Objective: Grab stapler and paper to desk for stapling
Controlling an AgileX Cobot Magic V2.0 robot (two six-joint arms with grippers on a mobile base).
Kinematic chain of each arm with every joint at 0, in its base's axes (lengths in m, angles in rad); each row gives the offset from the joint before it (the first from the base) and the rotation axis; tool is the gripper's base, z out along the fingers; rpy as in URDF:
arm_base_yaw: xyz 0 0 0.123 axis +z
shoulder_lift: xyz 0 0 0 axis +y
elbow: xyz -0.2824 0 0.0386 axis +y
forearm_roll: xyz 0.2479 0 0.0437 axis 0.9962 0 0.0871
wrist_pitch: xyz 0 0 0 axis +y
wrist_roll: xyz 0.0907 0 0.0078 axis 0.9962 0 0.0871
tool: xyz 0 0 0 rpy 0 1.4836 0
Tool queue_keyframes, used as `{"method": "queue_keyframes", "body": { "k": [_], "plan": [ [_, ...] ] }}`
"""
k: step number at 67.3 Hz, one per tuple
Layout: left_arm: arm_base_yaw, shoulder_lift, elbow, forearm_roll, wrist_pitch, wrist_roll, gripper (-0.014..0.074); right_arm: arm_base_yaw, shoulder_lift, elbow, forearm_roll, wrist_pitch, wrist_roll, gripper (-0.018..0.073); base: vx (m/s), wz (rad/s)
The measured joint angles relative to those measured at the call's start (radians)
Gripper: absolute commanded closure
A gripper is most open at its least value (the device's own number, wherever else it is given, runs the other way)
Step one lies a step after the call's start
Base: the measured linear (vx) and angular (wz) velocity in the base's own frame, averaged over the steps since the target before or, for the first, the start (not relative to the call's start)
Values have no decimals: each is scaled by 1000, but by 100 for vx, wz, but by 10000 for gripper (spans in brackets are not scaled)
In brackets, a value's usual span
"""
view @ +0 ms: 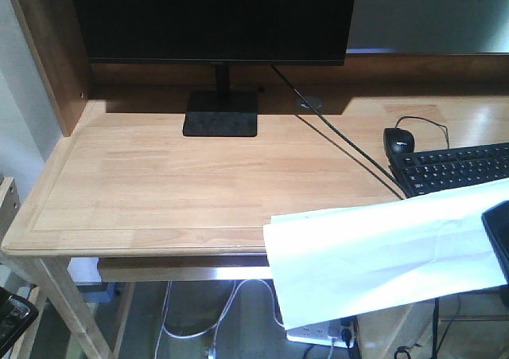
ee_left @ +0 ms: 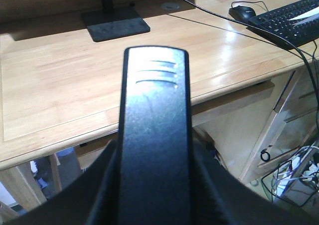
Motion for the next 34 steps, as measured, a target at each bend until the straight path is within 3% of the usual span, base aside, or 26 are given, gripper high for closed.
{"method": "queue_keyframes", "body": {
  "k": [34],
  "plan": [
    [0,0,0,0,0,0,603,0,0,0,0,0,0,561,6,-1]
  ]
}}
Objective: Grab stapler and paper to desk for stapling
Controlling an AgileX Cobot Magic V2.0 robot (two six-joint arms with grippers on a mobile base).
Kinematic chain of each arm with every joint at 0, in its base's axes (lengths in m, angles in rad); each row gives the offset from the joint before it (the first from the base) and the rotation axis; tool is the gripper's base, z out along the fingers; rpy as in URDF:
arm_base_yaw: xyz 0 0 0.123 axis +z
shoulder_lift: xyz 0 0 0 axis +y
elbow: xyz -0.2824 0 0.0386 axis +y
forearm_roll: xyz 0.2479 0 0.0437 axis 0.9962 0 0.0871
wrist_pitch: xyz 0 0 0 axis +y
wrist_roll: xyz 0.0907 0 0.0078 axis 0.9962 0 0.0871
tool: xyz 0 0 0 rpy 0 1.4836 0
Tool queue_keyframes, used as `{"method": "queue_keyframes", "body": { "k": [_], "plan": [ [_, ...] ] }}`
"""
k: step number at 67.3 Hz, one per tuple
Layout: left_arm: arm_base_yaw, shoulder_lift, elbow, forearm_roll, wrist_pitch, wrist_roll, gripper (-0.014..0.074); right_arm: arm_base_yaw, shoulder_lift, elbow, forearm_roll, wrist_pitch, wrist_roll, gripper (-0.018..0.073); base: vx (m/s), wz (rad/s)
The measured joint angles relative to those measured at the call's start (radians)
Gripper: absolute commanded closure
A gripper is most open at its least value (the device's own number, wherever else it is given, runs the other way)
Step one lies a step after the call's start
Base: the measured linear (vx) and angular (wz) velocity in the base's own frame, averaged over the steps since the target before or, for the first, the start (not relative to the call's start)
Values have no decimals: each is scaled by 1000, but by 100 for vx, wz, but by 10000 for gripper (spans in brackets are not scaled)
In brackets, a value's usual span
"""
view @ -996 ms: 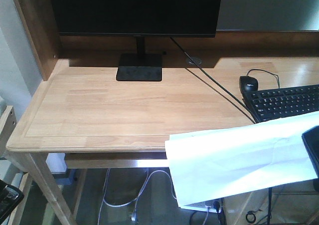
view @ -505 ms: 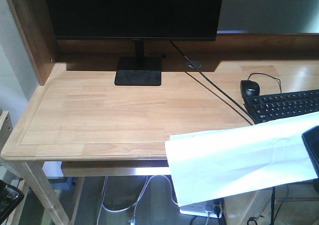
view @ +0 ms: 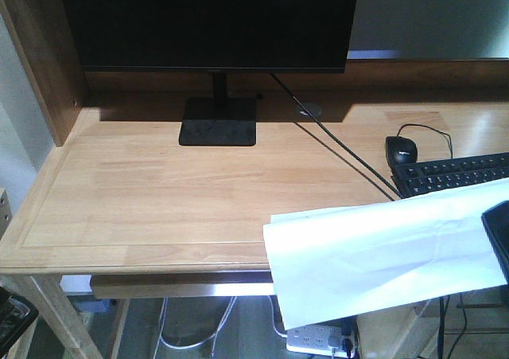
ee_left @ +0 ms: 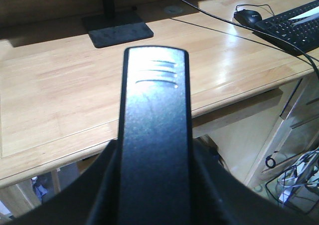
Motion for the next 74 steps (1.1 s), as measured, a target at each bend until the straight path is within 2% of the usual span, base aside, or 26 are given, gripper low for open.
{"method": "queue_keyframes", "body": {
  "k": [74],
  "plan": [
    [0,0,0,0,0,0,603,0,0,0,0,0,0,561,6,-1]
  ]
}}
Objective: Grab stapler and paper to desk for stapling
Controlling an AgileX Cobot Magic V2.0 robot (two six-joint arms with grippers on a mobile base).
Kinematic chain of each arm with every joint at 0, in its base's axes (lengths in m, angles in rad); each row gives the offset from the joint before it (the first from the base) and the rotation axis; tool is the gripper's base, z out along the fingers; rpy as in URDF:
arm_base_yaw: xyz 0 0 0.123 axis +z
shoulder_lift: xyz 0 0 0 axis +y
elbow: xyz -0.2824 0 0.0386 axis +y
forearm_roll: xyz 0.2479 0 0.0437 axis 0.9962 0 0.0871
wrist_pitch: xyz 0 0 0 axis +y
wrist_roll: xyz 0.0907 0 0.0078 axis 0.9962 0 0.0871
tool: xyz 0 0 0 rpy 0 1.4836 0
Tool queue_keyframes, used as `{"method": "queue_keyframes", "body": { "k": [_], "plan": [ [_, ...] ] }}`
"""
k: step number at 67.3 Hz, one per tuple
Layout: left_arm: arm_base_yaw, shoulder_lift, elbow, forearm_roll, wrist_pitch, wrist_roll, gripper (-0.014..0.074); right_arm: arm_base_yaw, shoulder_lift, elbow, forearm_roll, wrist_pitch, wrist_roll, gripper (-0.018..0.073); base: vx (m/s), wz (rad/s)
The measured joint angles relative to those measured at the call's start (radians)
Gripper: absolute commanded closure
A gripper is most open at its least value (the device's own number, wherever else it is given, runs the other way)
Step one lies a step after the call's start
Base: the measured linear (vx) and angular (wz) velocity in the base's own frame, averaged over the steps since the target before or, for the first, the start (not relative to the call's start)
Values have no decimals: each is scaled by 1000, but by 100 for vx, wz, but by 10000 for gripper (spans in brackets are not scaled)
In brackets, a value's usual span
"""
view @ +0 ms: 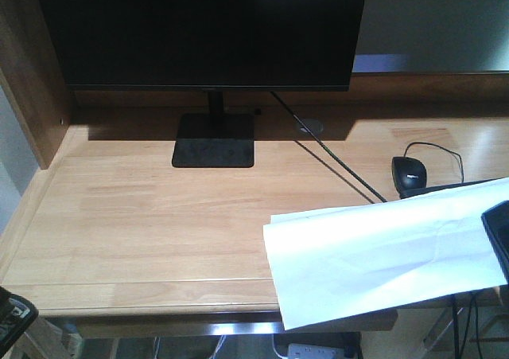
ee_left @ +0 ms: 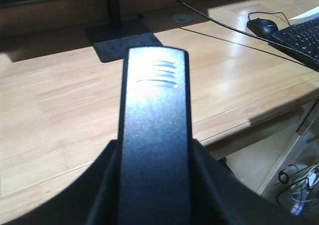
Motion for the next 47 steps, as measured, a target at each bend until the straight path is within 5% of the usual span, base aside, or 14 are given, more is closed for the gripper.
{"method": "queue_keyframes", "body": {
  "k": [47],
  "plan": [
    [0,0,0,0,0,0,603,0,0,0,0,0,0,561,1,0]
  ]
}}
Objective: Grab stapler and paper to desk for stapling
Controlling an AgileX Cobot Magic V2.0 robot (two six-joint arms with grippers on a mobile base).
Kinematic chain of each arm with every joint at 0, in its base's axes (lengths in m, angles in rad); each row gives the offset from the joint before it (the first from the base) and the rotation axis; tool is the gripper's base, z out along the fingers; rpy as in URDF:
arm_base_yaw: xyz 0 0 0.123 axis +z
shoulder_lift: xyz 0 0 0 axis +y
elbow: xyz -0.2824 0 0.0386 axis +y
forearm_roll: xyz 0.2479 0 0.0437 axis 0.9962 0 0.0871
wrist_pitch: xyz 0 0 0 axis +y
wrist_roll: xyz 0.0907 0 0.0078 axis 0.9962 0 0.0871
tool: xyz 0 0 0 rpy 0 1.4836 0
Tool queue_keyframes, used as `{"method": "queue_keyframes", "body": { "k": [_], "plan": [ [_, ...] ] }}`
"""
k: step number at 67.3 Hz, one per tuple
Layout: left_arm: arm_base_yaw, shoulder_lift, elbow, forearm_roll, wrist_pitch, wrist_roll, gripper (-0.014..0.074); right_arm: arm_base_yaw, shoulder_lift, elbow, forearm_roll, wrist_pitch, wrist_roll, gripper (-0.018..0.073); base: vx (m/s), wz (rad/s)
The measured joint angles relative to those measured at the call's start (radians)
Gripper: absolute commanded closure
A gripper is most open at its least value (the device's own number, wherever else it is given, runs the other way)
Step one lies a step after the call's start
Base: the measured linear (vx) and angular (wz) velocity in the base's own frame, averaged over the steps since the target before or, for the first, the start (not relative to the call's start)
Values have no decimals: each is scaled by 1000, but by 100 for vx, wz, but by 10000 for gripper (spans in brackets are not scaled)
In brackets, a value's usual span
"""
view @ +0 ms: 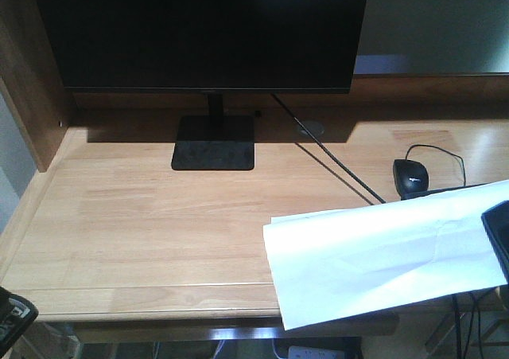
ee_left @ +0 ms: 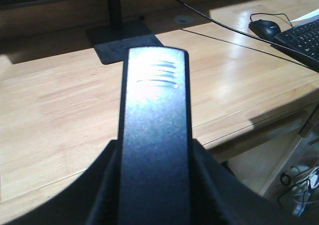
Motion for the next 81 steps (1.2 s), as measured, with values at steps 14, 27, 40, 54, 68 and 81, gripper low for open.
{"method": "queue_keyframes", "body": {
  "k": [14,27,40,54,68,81],
  "plan": [
    [0,0,0,0,0,0,603,0,0,0,0,0,0,561,0,0],
    [0,0,0,0,0,0,603,0,0,0,0,0,0,561,0,0],
    [0,0,0,0,0,0,603,0,0,0,0,0,0,561,0,0],
    [0,0,0,0,0,0,603,0,0,0,0,0,0,561,0,0],
    [0,0,0,0,0,0,603,0,0,0,0,0,0,561,0,0],
    [0,0,0,5,0,0,603,0,0,0,0,0,0,561,0,0]
  ]
}}
